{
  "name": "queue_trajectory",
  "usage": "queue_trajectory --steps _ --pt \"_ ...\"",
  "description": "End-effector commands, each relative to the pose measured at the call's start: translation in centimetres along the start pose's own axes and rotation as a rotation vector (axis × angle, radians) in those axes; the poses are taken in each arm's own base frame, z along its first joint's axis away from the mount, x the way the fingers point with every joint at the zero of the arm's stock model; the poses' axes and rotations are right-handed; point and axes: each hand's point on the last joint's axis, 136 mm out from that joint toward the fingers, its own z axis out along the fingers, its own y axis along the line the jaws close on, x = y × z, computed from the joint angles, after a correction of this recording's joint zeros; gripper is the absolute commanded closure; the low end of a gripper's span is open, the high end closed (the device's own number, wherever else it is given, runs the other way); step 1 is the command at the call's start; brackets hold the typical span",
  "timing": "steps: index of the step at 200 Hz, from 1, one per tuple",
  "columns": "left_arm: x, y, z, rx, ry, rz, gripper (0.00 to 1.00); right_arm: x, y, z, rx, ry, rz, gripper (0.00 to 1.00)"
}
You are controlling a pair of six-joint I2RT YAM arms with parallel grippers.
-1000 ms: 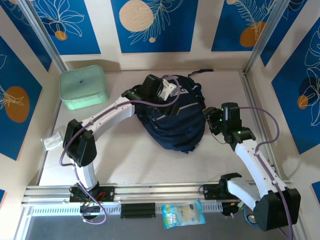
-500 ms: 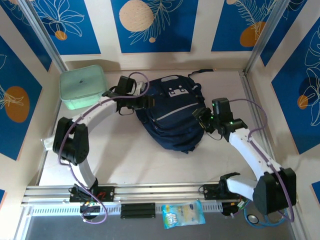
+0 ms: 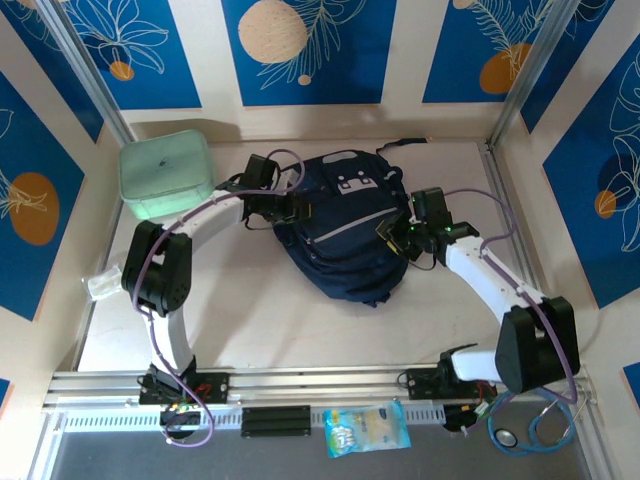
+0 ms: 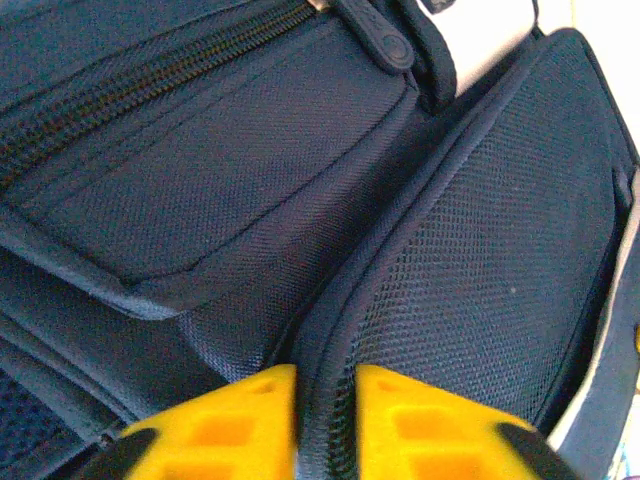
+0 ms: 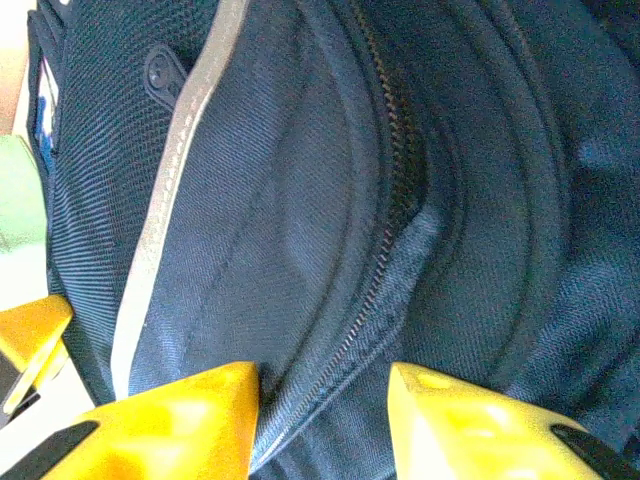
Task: Pack the student bag
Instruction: Rotate the student bag at the top-center of the table, then zip the student bag at the top-center of the table.
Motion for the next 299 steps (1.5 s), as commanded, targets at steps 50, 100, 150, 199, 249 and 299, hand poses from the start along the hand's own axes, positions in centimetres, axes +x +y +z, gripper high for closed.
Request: queue_trajectory --steps 50,100,150,199,249,299 --pt "0.8 -3.3 -1.8 0.169 -0.016 -0.017 1.00 -3.2 0.8 3.7 -0.037 0.044 -0.131 0.73" --pt "2.6 -2.7 -2.6 0.172 -0.041 -0.078 1.00 -6.2 3.6 6.4 -0.059 0.045 -0.251 0.74" --pt "2.7 -3.2 -2.2 0.193 -0.040 -0.098 1.00 -7.4 2.6 3.1 0.100 -0.046 -0.267 0.58" --pt "1.8 -4.6 -1.2 0.249 -0.059 -0.127 1.00 -3.4 1.1 -0.9 0.288 -0.077 -0.306 0.54" --pt "1.3 -7.0 -0.1 0.302 -0.069 -0.130 1.00 4.9 5.6 -0.1 0.178 -0.058 -0.366 0.51" --pt "1.5 -8.2 0.1 0.327 -0.069 -0.125 1.00 9.2 8.2 2.1 0.065 -0.067 -0.323 0.52"
